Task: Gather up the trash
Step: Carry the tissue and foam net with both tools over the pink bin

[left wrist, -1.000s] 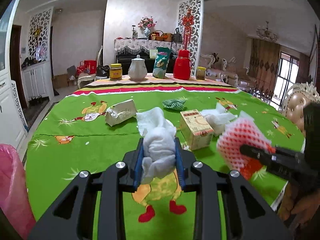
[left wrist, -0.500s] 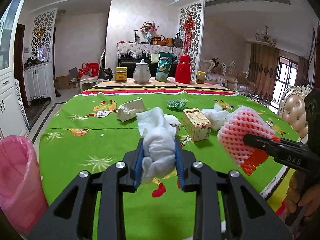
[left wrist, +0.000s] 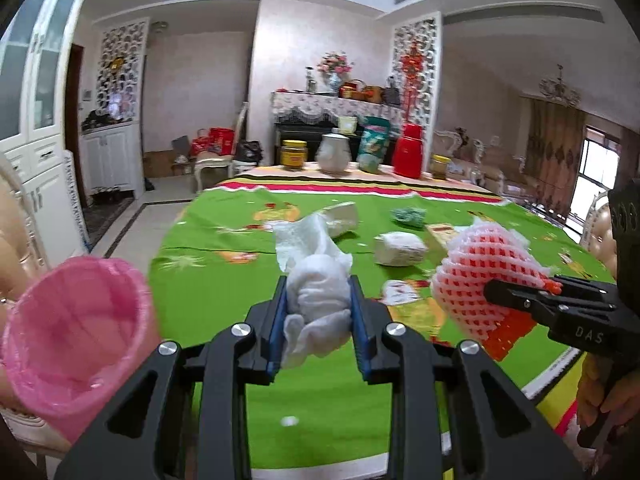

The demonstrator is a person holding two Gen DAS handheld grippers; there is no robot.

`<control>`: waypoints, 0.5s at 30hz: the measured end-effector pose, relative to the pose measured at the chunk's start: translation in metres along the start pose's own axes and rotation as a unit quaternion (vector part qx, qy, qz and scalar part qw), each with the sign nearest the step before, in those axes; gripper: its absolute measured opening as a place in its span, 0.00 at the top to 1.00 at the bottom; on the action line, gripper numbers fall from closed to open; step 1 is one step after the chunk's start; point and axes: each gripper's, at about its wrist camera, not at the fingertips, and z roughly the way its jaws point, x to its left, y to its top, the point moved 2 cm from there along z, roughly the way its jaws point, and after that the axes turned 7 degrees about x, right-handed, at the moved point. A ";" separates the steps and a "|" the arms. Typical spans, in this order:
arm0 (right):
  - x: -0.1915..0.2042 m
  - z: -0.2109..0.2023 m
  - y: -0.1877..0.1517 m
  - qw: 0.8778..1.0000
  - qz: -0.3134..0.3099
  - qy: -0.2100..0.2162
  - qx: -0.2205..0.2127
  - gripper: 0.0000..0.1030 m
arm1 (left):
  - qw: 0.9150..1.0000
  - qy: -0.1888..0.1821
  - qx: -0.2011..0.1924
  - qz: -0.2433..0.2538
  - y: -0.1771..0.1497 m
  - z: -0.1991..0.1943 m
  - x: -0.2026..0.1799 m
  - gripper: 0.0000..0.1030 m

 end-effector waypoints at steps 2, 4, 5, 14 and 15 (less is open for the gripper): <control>0.014 0.006 0.005 1.000 -0.014 0.008 0.002 0.69 | 1.000 0.012 0.001 -0.011 -0.001 -0.005 0.018 0.73; 0.030 0.013 0.011 0.999 -0.028 0.018 0.003 0.69 | 1.000 0.022 0.000 -0.020 -0.001 -0.011 0.034 0.73; 0.037 0.016 0.014 0.999 -0.034 0.024 0.004 0.69 | 0.999 0.031 -0.001 -0.025 -0.002 -0.015 0.043 0.73; 0.107 0.061 0.037 0.992 -0.089 0.085 0.023 0.69 | 0.993 0.096 0.003 -0.075 -0.010 -0.040 0.132 0.73; 0.115 0.067 0.041 0.991 -0.092 0.092 0.027 0.69 | 0.992 0.102 0.005 -0.079 -0.010 -0.041 0.142 0.73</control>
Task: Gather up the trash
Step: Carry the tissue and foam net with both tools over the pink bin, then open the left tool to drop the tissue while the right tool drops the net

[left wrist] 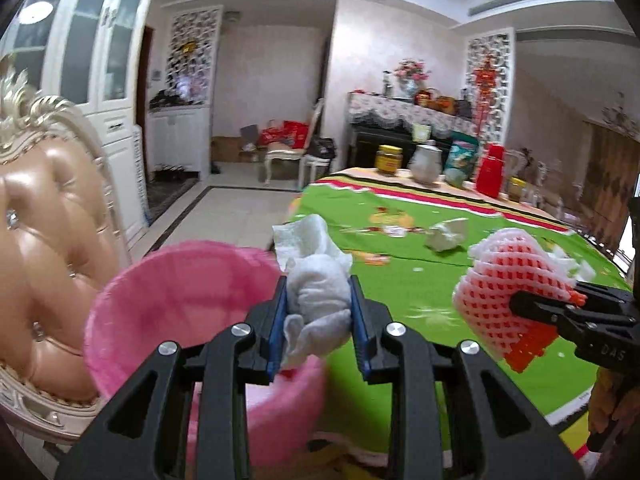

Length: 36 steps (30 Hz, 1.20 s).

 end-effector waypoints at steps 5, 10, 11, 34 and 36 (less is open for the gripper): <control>0.024 0.028 0.017 0.999 -0.011 0.035 0.010 0.69 | 0.999 0.022 0.010 -0.024 0.004 0.008 0.043 0.73; 0.047 0.056 0.035 0.998 -0.024 0.054 0.018 0.69 | 0.998 0.041 0.029 -0.042 0.002 0.023 0.079 0.72; 0.051 0.061 0.039 0.998 -0.027 0.057 0.020 0.69 | 0.998 0.044 0.032 -0.045 0.002 0.028 0.082 0.72; 0.092 0.122 0.051 0.994 -0.053 0.083 0.041 0.25 | 0.988 0.102 -0.009 -0.119 -0.038 -0.010 0.149 0.09; 0.083 0.107 0.047 0.995 -0.050 0.083 0.031 0.25 | 0.986 0.110 -0.015 -0.120 -0.037 -0.016 0.142 0.05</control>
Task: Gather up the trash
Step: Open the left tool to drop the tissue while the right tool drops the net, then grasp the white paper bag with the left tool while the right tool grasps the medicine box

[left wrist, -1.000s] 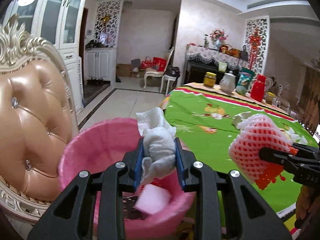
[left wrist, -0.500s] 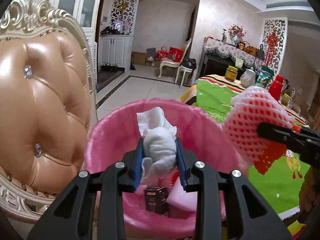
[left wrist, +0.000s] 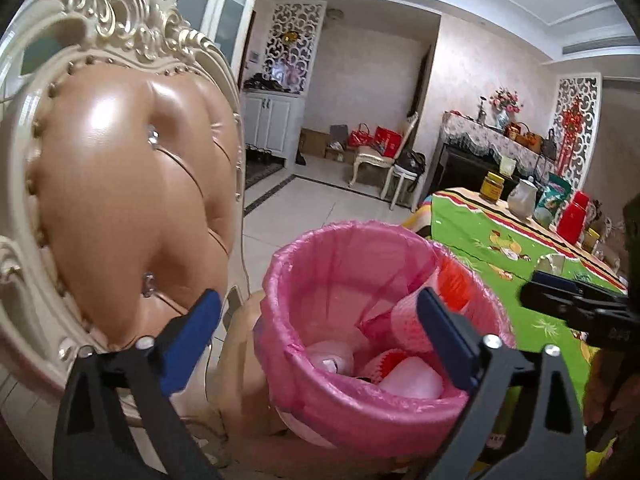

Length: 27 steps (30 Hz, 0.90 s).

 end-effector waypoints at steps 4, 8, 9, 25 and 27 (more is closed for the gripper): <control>-0.012 -0.031 -0.016 1.000 -0.003 -0.027 -0.011 0.25 | 0.999 -0.024 -0.003 0.022 0.001 -0.010 -0.032 0.05; -0.031 -0.066 -0.042 0.999 0.007 -0.050 -0.017 0.25 | 0.995 -0.049 0.000 0.082 -0.004 -0.016 -0.081 0.05; -0.038 -0.077 -0.049 0.998 0.010 -0.061 -0.021 0.25 | 0.994 -0.052 -0.002 0.100 -0.008 -0.018 -0.098 0.05; -0.219 -0.204 -0.143 0.955 0.172 -0.242 -0.024 0.25 | 0.952 -0.195 0.085 0.221 -0.048 0.021 -0.329 0.05; -0.243 -0.205 -0.149 0.946 0.189 -0.263 -0.006 0.25 | 0.947 -0.194 0.110 0.232 -0.051 0.036 -0.358 0.05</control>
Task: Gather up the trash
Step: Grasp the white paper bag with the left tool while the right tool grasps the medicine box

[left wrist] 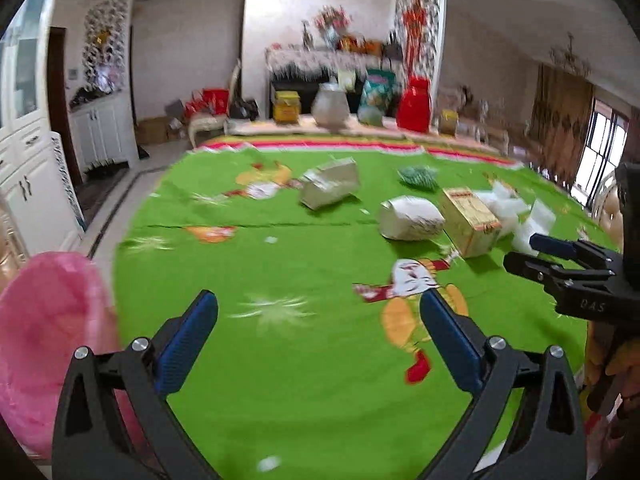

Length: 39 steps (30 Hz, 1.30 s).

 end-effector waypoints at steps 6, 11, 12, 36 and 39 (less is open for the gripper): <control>-0.029 0.044 0.022 0.999 0.017 -0.023 0.034 0.25 | 1.000 -0.010 -0.005 -0.005 0.015 0.018 -0.024 0.05; -0.034 0.080 0.037 0.997 0.025 -0.042 0.059 0.25 | 1.000 0.004 0.017 0.001 0.016 0.033 -0.023 0.05; -0.034 0.084 0.040 0.997 0.027 -0.045 0.060 0.25 | 1.000 0.009 0.022 0.006 0.016 0.035 -0.022 0.05; -0.104 0.018 0.018 0.993 0.092 0.064 0.040 0.51 | 0.994 0.047 0.096 0.017 0.086 0.176 -0.111 0.15; -0.106 0.017 0.011 0.994 0.076 0.063 0.057 0.51 | 0.992 0.037 0.116 0.019 0.084 0.189 -0.108 0.37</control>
